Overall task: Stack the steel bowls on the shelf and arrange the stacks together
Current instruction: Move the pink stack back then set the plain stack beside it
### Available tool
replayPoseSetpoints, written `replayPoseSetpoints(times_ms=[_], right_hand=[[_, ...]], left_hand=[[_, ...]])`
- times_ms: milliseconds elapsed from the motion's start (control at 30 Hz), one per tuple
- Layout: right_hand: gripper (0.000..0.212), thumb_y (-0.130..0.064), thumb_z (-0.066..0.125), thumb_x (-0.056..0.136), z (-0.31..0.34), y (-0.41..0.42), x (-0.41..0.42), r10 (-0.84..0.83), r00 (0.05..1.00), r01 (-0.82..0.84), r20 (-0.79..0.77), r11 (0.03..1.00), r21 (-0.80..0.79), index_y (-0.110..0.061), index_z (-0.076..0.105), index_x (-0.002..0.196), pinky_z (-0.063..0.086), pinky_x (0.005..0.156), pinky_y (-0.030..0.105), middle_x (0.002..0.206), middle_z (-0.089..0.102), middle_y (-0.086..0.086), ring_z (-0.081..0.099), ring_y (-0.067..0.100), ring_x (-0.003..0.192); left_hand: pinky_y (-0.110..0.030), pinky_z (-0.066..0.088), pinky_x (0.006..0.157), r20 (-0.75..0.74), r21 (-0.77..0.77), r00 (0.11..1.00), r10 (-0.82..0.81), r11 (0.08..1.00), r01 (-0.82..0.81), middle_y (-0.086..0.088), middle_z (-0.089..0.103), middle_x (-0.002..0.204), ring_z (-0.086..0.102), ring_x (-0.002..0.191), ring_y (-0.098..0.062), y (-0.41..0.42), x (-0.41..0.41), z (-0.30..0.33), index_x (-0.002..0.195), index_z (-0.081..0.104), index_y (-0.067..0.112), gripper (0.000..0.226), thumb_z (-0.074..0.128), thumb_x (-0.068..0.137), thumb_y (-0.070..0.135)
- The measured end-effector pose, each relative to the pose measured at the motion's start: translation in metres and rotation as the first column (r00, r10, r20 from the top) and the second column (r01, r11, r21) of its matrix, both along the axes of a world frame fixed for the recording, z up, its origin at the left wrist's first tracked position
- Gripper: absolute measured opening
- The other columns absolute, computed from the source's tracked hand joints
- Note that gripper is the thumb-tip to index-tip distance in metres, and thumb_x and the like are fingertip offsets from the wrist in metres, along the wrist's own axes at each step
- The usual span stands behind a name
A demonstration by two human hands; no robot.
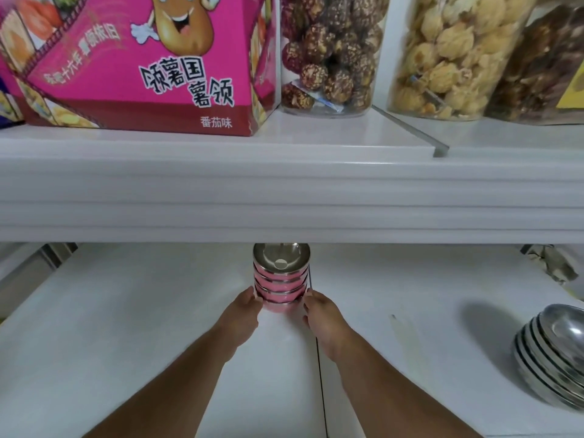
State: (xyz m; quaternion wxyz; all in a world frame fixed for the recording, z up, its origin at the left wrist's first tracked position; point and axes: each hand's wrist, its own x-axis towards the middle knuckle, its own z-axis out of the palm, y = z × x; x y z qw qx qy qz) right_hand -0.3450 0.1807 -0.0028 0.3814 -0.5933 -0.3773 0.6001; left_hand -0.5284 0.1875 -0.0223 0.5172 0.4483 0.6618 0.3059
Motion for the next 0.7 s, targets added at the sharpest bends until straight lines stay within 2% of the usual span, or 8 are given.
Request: replayPoseSetpoints(times_ms=[33,67,133,200,300,467,567,700], right_hand=[[0.024,-0.009,0.039,0.105,0.001,-0.003,0.001,0.015,0.999,-0.015,0.047,1.000,-0.002,-0.015,0.060,0.094,0.051,0.070,0.020,0.085,0.055,0.003,0.049,0.010,0.067],[0.023,-0.013,0.042,0.106,0.000,-0.006,0.002,0.035,0.993,-0.036,0.115,0.999,0.004,-0.018,0.064,0.105,0.049,0.072,0.023,0.099,0.061,0.004,0.055,0.011,0.077],[0.040,-0.020,0.041,0.106,-0.003,-0.013,0.005,0.080,0.955,-0.087,0.285,0.996,0.011,-0.014,0.051,0.145,0.045,0.092,0.027,0.138,0.059,0.007,0.060,0.020,0.113],[0.052,-0.023,0.037,0.107,-0.003,-0.023,0.008,0.171,0.874,-0.196,0.454,0.981,0.007,-0.013,0.034,0.158,0.037,0.109,0.029,0.158,0.045,0.007,0.048,0.025,0.139],[0.055,-0.028,0.033,0.108,-0.007,-0.046,0.015,0.252,0.650,-0.382,0.717,0.924,0.022,-0.009,0.029,0.159,0.031,0.120,0.034,0.164,0.037,0.009,0.039,0.027,0.148],[0.062,-0.036,0.028,0.108,-0.016,-0.081,0.047,0.211,0.198,-0.516,0.957,0.853,-0.081,-0.005,0.021,0.161,0.022,0.125,0.042,0.168,0.025,0.017,0.023,0.033,0.155],[0.065,-0.040,0.025,0.108,-0.021,-0.099,0.071,0.210,0.074,-0.526,0.975,0.839,-0.141,-0.004,0.018,0.161,0.021,0.125,0.045,0.169,0.023,0.017,0.020,0.034,0.156],[0.065,-0.040,0.025,0.108,-0.020,-0.114,0.100,0.247,0.062,-0.513,0.967,0.839,-0.182,-0.005,0.014,0.162,0.015,0.126,0.044,0.171,0.014,0.016,0.012,0.032,0.158]], left_hand=[[-0.041,0.038,0.114,-0.034,-0.006,0.999,-0.006,1.000,0.005,-0.006,0.046,0.152,0.049,0.133,-0.024,-0.004,0.001,0.003,0.157,0.030,0.023,0.060,0.047,0.100,0.031],[-0.042,0.035,0.117,-0.077,-0.007,0.997,-0.021,1.000,0.021,-0.004,0.037,0.160,0.043,0.141,-0.024,-0.010,0.003,0.007,0.158,0.025,0.023,0.063,0.047,0.100,0.033],[-0.037,0.031,0.117,-0.176,-0.004,0.983,-0.058,0.998,0.058,-0.004,0.031,0.164,0.036,0.146,-0.024,-0.024,0.010,0.013,0.159,0.024,0.019,0.063,0.048,0.101,0.032],[-0.034,0.030,0.117,-0.280,0.003,0.953,-0.117,0.992,0.123,-0.006,0.030,0.164,0.034,0.148,-0.025,-0.039,0.018,0.012,0.159,0.024,0.016,0.063,0.048,0.102,0.031],[-0.032,0.028,0.118,-0.405,-0.001,0.876,-0.261,0.958,0.285,-0.005,0.026,0.166,0.031,0.149,-0.022,-0.059,0.032,0.006,0.159,0.022,0.015,0.065,0.047,0.102,0.034],[-0.038,0.023,0.122,-0.702,-0.058,0.567,-0.431,0.828,0.558,-0.003,0.012,0.169,0.018,0.154,-0.024,-0.078,0.062,0.005,0.161,0.017,0.020,0.064,0.038,0.103,0.039],[-0.041,0.023,0.121,-0.768,-0.095,0.461,-0.445,0.790,0.605,-0.003,0.008,0.170,0.014,0.155,-0.025,-0.091,0.081,0.007,0.161,0.015,0.021,0.063,0.035,0.104,0.040],[-0.041,0.021,0.121,-0.797,-0.110,0.407,-0.446,0.770,0.628,-0.005,0.010,0.170,0.013,0.155,-0.026,-0.108,0.109,0.008,0.160,0.016,0.019,0.063,0.035,0.104,0.040]])
